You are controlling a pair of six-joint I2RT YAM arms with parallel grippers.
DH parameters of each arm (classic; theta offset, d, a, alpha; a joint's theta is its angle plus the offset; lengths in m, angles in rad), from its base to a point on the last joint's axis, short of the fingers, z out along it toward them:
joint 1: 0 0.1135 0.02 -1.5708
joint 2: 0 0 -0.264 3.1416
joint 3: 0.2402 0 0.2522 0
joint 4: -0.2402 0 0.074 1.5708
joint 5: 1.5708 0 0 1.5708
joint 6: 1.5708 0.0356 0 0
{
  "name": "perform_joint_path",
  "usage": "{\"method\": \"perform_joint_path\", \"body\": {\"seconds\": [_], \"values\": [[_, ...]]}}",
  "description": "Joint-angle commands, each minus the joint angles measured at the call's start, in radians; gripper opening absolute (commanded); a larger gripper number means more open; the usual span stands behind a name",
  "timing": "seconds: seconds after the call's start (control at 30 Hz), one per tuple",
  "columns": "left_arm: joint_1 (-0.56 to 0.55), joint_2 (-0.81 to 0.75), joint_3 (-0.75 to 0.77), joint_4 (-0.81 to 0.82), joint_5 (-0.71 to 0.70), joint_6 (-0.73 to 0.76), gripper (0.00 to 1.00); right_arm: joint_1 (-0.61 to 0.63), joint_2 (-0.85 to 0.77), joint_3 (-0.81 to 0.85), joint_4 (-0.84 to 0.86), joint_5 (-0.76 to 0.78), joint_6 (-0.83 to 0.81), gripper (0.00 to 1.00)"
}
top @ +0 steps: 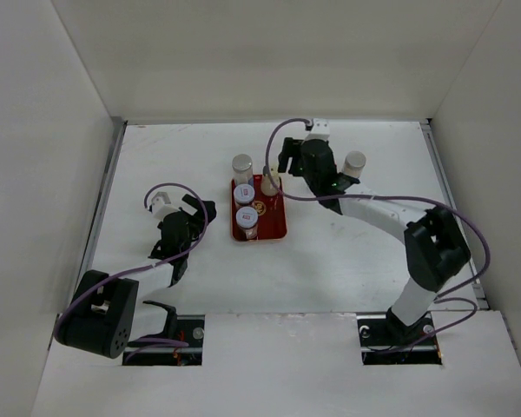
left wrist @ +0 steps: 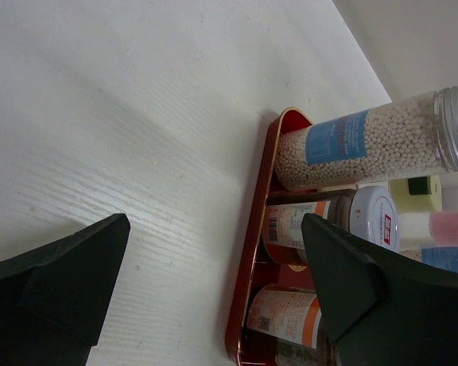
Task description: Organize the condiment bottles
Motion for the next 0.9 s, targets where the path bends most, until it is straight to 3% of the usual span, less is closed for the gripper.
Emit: {"method": "perform_joint_path", "body": {"seconds": [0.0, 0.37, 0.5, 0.67, 0.87], "values": [[-0.003, -0.007, 0.012, 0.047, 0.004, -0.003, 1.0, -0.08, -0.055, -0.054, 0.049, 0.044, 0.02, 0.79], [-0.007, 0.009, 0.017, 0.049, -0.01, 0.0, 1.0, -0.188, 0.085, -0.033, 0.021, 0.107, 0.023, 0.82], [-0.007, -0.001, 0.015, 0.049, 0.0, 0.0, 1.0, -0.185, 0.129, -0.013, 0.021, 0.095, 0.024, 0.76], [-0.007, 0.005, 0.017, 0.049, 0.006, 0.0, 1.0, -0.182, 0.101, -0.02, 0.01, 0.109, 0.018, 0.5], [-0.007, 0.008, 0.017, 0.049, 0.007, -0.003, 1.0, -0.088, -0.064, -0.146, 0.035, 0.133, 0.0, 0.47]]}}
